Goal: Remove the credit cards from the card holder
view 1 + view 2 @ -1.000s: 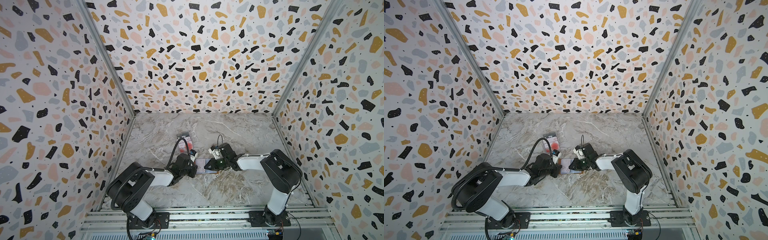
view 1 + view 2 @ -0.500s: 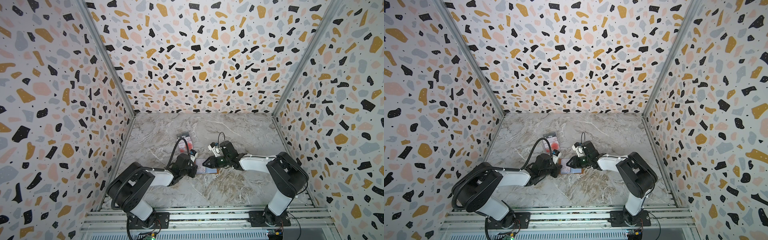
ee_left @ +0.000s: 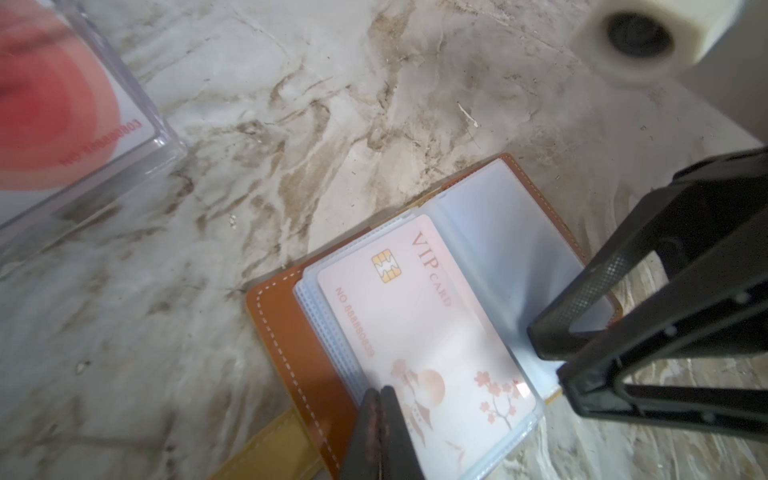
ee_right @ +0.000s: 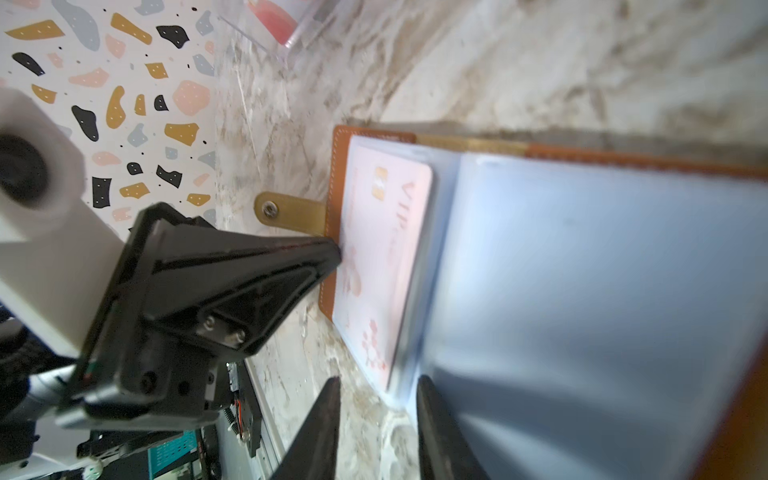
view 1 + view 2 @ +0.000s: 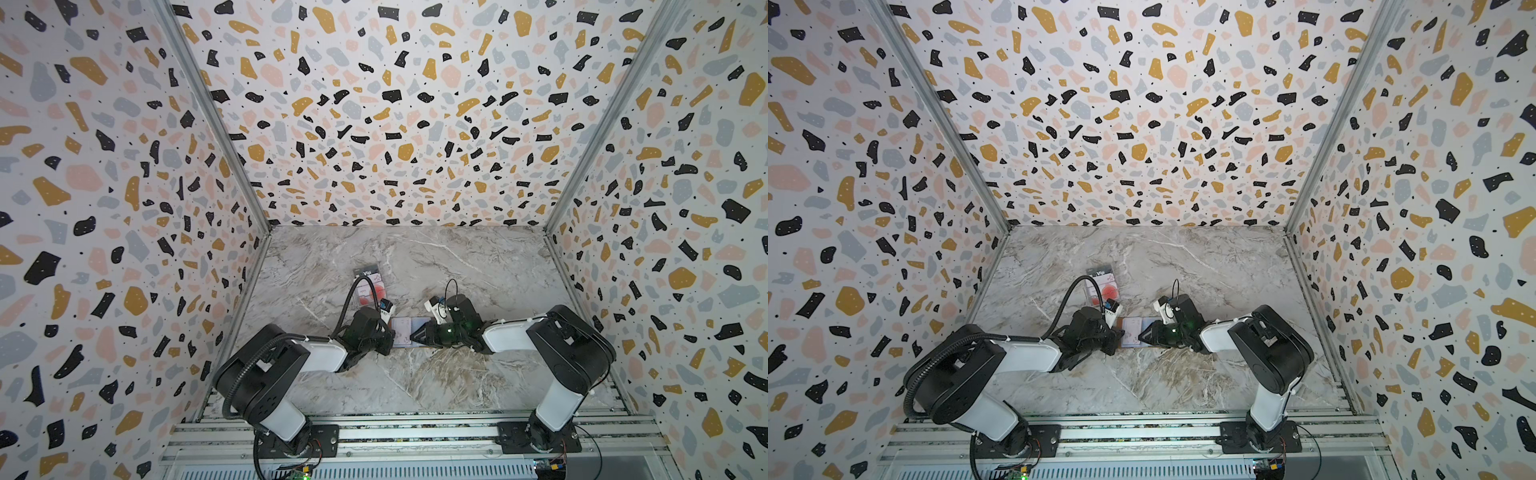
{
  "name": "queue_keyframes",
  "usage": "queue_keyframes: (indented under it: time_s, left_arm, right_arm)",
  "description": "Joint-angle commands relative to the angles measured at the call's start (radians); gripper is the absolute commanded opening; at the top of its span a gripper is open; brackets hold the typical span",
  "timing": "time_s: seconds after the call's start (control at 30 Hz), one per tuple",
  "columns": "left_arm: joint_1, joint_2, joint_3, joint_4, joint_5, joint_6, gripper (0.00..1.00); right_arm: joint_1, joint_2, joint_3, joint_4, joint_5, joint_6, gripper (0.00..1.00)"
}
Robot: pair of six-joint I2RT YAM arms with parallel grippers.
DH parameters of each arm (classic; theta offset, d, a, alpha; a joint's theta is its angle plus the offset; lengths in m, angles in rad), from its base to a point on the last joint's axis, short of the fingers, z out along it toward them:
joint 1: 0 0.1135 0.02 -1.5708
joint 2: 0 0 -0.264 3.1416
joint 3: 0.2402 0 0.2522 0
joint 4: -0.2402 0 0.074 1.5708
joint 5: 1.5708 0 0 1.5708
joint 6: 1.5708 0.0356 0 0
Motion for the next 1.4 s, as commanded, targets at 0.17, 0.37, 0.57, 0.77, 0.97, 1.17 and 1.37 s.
queue_keyframes:
  time_s: [0.17, 0.37, 0.57, 0.77, 0.97, 1.17, 1.37]
  left_arm:
    - [-0.006, 0.035, -0.032, -0.076, 0.004, -0.016, 0.07]
    - [-0.006, 0.034, -0.035, -0.073, 0.0, -0.019, 0.07]
    - [-0.006, 0.035, -0.035, -0.072, 0.0, -0.018, 0.07]
    - [-0.006, 0.037, -0.037, -0.071, -0.001, -0.02, 0.07]
    - [-0.006, 0.036, -0.035, -0.07, -0.001, -0.021, 0.07]
    - [-0.006, 0.038, -0.037, -0.07, -0.001, -0.02, 0.07]
    - [-0.006, 0.036, -0.037, -0.07, -0.001, -0.019, 0.07]
  right_arm:
    - [0.01, 0.022, -0.061, 0.284, -0.037, 0.187, 0.29]
    - [0.012, 0.047, -0.072, 0.336, -0.05, 0.22, 0.28]
    - [0.012, 0.056, -0.078, 0.334, -0.037, 0.228, 0.27]
    - [0.013, 0.061, -0.086, 0.331, -0.025, 0.225, 0.26]
    - [0.014, 0.062, -0.083, 0.306, -0.015, 0.21, 0.26]
    - [0.017, 0.081, -0.074, 0.303, -0.021, 0.207, 0.26]
    - [0.024, 0.101, -0.064, 0.312, -0.026, 0.209, 0.26]
